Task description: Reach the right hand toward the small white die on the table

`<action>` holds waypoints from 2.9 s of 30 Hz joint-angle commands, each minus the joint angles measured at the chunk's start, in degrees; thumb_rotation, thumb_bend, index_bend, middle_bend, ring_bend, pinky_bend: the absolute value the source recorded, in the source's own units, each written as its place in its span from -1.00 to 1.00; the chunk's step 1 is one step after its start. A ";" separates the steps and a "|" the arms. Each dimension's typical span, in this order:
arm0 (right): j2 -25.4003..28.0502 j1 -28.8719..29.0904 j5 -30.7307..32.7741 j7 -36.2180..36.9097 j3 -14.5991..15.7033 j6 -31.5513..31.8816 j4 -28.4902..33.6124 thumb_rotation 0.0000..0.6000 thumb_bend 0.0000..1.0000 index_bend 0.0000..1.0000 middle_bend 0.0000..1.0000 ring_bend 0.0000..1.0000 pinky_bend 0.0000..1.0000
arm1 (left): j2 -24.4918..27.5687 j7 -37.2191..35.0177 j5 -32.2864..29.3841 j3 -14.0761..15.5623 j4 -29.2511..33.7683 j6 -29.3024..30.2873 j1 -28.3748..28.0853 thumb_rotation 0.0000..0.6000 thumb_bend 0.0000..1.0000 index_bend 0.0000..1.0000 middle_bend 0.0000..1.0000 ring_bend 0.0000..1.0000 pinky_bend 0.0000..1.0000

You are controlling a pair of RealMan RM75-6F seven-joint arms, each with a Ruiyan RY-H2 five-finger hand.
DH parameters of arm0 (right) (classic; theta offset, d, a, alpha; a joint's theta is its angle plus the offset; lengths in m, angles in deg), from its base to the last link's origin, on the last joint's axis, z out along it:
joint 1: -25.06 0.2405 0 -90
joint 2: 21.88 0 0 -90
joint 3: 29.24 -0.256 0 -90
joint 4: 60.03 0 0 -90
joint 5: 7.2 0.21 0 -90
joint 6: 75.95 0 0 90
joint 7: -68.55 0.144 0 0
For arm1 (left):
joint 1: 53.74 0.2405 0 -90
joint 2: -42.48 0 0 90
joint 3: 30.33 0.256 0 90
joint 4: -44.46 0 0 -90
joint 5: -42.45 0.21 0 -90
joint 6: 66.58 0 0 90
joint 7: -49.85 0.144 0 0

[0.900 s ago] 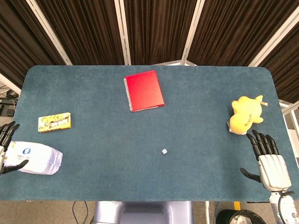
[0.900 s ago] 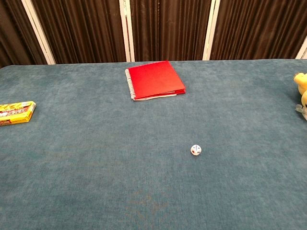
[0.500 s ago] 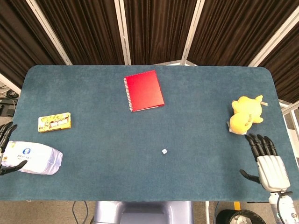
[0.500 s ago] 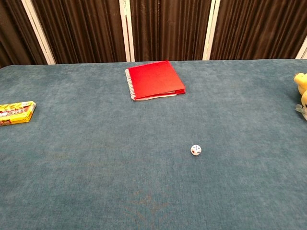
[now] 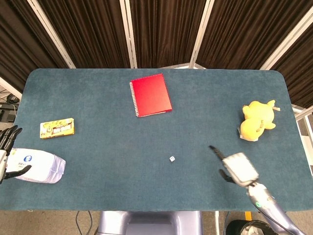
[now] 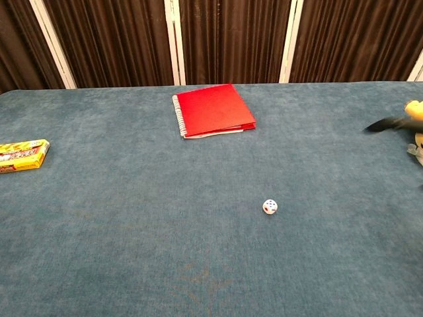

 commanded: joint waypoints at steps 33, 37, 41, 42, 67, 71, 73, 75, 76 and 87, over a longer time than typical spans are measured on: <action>-17.00 16.48 12.80 -11.35 0.53 -16.81 -10.23 1.00 0.02 -0.97 0.77 0.69 1.00 | -2.39 4.15 -3.34 -0.57 -1.16 -3.46 -1.77 1.00 -1.00 -1.00 -1.00 -1.00 -1.00; -17.12 16.75 14.02 -11.95 1.14 -16.80 -10.26 1.00 0.02 -0.96 0.77 0.69 1.00 | -2.35 4.40 -3.13 -0.46 -0.80 -3.32 -1.74 1.00 -1.00 -1.00 -1.00 -1.00 -1.00; -17.05 16.99 14.54 -12.13 1.66 -16.26 -10.07 1.00 0.02 -0.95 0.77 0.69 1.00 | -2.36 4.47 -3.37 -0.47 -0.89 -3.54 -1.82 1.00 -1.00 -1.00 -1.00 -1.00 -1.00; -17.06 17.06 14.63 -12.13 1.78 -16.17 -10.09 1.00 0.02 -0.95 0.77 0.69 1.00 | -2.36 4.46 -3.41 -0.48 -0.90 -3.59 -1.84 1.00 -1.00 -1.00 -1.00 -1.00 -1.00; -15.27 17.92 14.41 -12.02 5.82 -14.94 -7.59 1.00 0.02 -0.88 0.77 0.69 1.00 | -2.32 4.76 -3.43 -0.28 -0.65 -3.67 -1.93 1.00 -1.00 -1.00 -1.00 -1.00 -1.00; -13.99 17.19 12.37 -11.49 7.23 -13.81 -6.32 1.00 0.02 -0.88 0.77 0.69 1.00 | -2.37 4.86 -3.51 -0.28 -0.66 -3.77 -1.98 1.00 -1.00 -1.00 -1.00 -1.00 -1.00; -13.25 16.81 11.00 -10.96 7.88 -13.03 -5.61 1.00 0.02 -0.88 0.77 0.69 1.00 | -2.39 4.94 -3.50 -0.23 -0.61 -3.86 -2.01 1.00 -1.00 -1.00 -1.00 -1.00 -1.00; -12.59 16.48 9.72 -10.41 8.34 -12.26 -4.97 1.00 0.02 -0.88 0.77 0.69 1.00 | -2.39 5.10 -3.47 -0.20 -0.50 -3.84 -2.02 1.00 -1.00 -1.00 -1.00 -1.00 -1.00; -12.26 16.33 9.12 -10.17 8.53 -11.85 -4.64 1.00 0.02 -0.88 0.77 0.69 1.00 | -2.39 5.13 -3.46 -0.19 -0.44 -3.82 -2.00 1.00 -1.00 -1.00 -1.00 -1.00 -1.00; -3.05 9.45 -4.05 -3.98 10.73 5.91 -0.86 1.00 -0.02 -0.86 0.76 0.69 1.00 | -2.01 4.70 -2.82 -0.12 -0.09 -2.50 -1.44 1.00 -1.00 -1.00 -1.00 -1.00 -1.00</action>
